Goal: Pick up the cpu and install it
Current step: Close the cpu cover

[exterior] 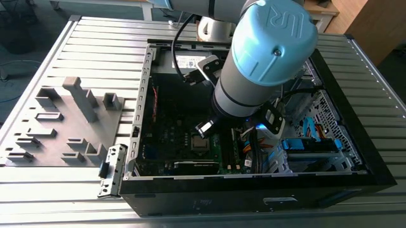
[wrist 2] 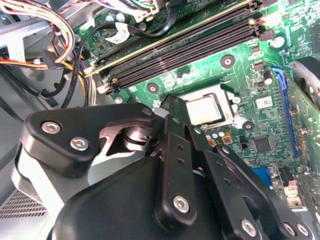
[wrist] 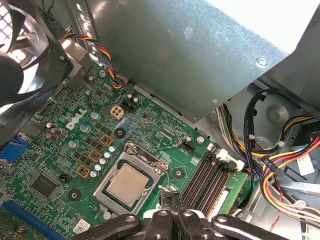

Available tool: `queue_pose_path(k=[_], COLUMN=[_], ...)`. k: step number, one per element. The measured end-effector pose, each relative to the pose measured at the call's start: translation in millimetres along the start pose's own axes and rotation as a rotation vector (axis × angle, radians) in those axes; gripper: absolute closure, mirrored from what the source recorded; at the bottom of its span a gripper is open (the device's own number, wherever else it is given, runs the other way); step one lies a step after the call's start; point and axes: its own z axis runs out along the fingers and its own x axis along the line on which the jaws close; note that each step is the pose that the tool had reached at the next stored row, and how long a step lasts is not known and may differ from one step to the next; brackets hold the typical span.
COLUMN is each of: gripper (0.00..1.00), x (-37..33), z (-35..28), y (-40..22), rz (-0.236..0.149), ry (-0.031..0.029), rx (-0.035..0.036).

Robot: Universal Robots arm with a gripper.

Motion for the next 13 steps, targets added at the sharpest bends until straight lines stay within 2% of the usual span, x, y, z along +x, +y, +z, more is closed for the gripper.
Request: queue_pose_path(k=[13], gripper=[0.89], x=[-1.6], z=[0.9], y=[2.5], rz=[0.0], ry=[-0.0001], rx=[-0.0001])
